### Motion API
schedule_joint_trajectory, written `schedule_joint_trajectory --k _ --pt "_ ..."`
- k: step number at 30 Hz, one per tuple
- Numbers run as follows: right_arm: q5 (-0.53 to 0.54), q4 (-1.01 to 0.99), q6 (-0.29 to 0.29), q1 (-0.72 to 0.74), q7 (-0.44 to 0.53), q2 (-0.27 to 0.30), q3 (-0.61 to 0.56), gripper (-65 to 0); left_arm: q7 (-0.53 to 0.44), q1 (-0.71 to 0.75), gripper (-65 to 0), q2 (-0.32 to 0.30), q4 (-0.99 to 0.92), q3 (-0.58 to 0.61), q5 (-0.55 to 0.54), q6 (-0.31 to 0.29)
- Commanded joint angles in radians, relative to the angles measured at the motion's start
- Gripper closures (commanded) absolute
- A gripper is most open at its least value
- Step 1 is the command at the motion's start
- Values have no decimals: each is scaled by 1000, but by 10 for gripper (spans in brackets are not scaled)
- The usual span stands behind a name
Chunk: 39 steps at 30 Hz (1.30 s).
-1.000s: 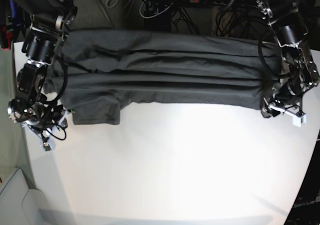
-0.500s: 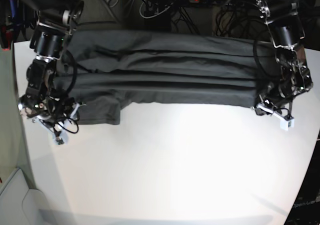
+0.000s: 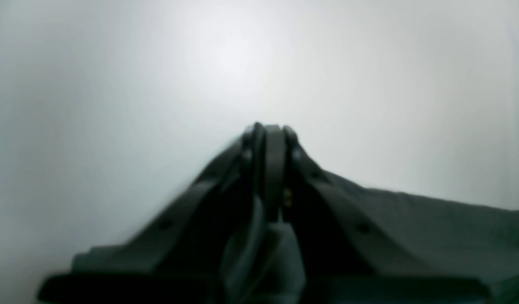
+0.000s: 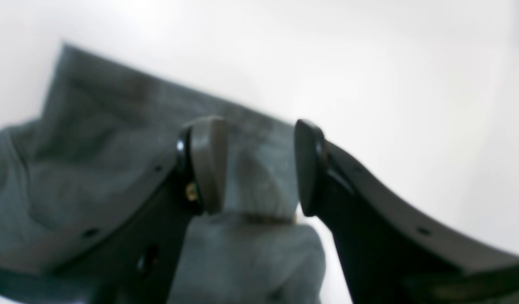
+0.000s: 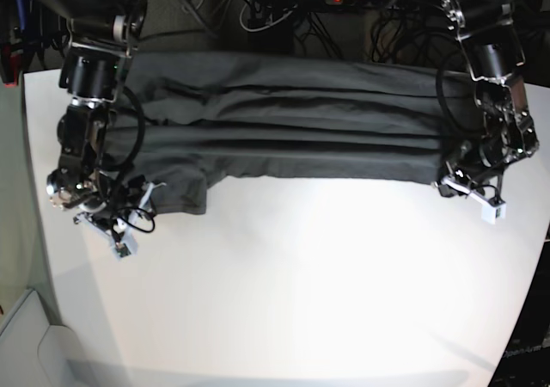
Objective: Layout the t-shirt on the table in an organized manner, then fold the t-shirt properly
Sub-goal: 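Fold the sleeve with the right gripper onto the shirt strip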
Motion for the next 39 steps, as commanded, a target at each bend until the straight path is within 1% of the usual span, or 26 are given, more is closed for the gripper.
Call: schedule_joint_trajectory --k 1,4,6,9,12,19,23,24,26,28,30,31,32,35,39 --pt "10 17 -1 26 25 19 0 -276 24 -6 -4 -12 5 0 20 8" --pt "10 17 -1 26 30 37 4 -277 24 -6 -4 -12 5 0 20 8" --pt "10 17 -1 28 33 40 4 -290 24 -6 -4 -14 5 0 20 8" --pt "10 17 -1 11 97 42 7 -334 24 -6 -4 -12 5 -2 20 8" --pt "12 -6 -1 -23 157 42 7 -355 23 -6 -4 -9 5 -2 20 8" --pt "12 -141 -1 -18 231 42 5 -353 23 -6 -4 -11 8 -2 20 8" --pt "12 -169 -1 -18 272 54 5 -348 23 -6 -4 -12 8 -2 18 8" --pt "12 -169 -1 -20 278 54 7 -337 23 -6 -4 -12 8 -2 18 8" --pt "15 -170 -1 -21 295 51 7 -281 23 -7 -4 -11 8 -2 18 8" --pt "13 -170 -1 -21 308 51 7 -196 24 -12 -4 -9 8 -2 15 8" --pt "13 -170 -1 -21 323 50 7 -76 24 -13 -4 -9 8 -2 15 8" --pt "13 -170 -1 -20 326 50 7 -26 24 -13 -4 -8 8 -2 15 8" --pt "12 -170 -1 -18 326 50 7 0 24 -15 -4 -6 8 -2 15 8" --pt "16 -163 -1 -15 323 50 7 0 24 -16 -4 -5 13 -3 12 8" --pt "18 -75 -1 -12 315 51 8 0 34 -16 -4 -3 88 -3 11 8"
